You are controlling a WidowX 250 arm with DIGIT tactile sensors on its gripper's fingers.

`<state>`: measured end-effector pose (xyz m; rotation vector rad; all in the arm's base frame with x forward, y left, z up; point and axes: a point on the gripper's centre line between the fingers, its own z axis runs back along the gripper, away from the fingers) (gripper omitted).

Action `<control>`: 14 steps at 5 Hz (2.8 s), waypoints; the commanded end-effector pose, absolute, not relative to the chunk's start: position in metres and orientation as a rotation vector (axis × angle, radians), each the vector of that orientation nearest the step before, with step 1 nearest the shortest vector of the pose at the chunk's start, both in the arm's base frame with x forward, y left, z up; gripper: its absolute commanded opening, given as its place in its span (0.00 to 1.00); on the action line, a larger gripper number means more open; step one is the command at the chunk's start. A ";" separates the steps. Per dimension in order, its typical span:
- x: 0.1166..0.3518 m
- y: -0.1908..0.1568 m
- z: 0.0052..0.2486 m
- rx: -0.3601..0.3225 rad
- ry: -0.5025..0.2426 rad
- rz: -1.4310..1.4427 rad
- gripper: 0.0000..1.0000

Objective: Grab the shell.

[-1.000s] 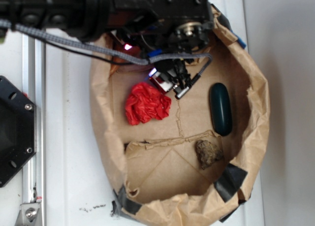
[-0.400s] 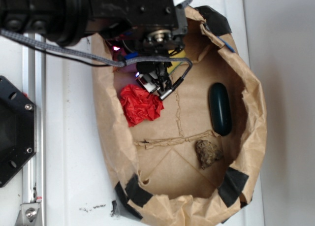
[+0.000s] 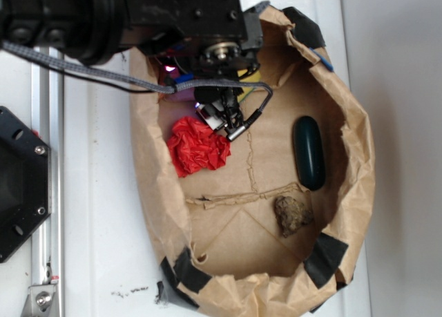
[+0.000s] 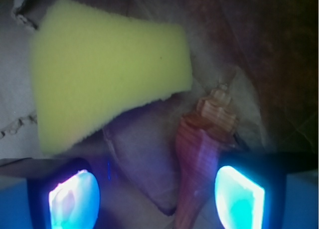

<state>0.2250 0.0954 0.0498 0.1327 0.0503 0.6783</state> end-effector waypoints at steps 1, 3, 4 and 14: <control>0.222 0.116 0.073 0.076 -0.003 0.839 1.00; 0.208 0.120 0.073 -0.052 -0.210 0.904 1.00; 0.206 0.118 0.061 0.000 -0.205 0.969 1.00; 0.246 0.134 0.026 0.090 -0.086 0.514 1.00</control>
